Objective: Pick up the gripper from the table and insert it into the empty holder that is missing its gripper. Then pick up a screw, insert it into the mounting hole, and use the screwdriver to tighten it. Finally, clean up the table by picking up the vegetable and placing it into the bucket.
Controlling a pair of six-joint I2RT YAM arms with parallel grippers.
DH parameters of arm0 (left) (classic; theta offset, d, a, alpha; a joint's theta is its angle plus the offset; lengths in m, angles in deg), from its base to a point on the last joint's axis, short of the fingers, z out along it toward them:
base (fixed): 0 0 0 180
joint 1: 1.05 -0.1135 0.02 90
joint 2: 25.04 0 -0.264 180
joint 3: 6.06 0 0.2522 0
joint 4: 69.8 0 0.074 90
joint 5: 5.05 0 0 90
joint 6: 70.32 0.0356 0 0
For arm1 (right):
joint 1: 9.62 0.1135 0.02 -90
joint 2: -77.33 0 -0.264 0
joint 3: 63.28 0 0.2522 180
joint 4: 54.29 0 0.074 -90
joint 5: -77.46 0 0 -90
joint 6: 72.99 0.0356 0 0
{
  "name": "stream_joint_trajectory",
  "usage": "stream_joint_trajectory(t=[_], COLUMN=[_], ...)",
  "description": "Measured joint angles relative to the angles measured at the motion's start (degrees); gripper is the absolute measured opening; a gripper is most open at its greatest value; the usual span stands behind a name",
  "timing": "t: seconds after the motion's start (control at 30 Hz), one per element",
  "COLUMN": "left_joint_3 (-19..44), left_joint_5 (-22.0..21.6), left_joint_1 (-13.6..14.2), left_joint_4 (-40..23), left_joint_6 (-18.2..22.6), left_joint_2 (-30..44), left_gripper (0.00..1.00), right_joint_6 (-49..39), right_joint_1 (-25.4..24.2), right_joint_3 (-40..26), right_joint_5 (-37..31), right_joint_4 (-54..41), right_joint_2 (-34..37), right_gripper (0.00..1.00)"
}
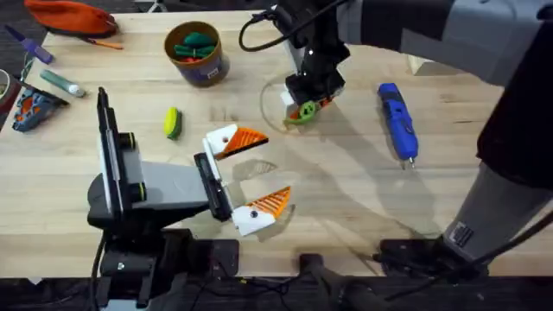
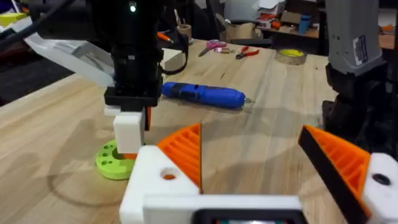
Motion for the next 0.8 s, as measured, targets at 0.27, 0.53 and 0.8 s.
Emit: stream_joint_trajectory(t=[0.27,0.53,0.8], left_joint_3=[0.00,0.00,0.00], left_joint_5=[-0.01,-0.01,0.01], left_joint_1=[0.00,0.00,0.00], left_joint_4=[0.00,0.00,0.00], left_joint_6=[0.00,0.00,0.00], left_joint_2=[0.02,0.01,0.00], left_gripper=[0.986,0.987,0.987], right_joint_6=[-0.02,-0.02,-0.02], right_joint_1=[0.00,0.00,0.00], right_joint_3=[0.00,0.00,-0.07], right_joint_5=[0.95,1.78,2.13], right_joint_4=[0.66,0.79,1.01], right_joint_2=[-0.01,0.01,1.06], right_gripper=[0.512,0.491,0.408])
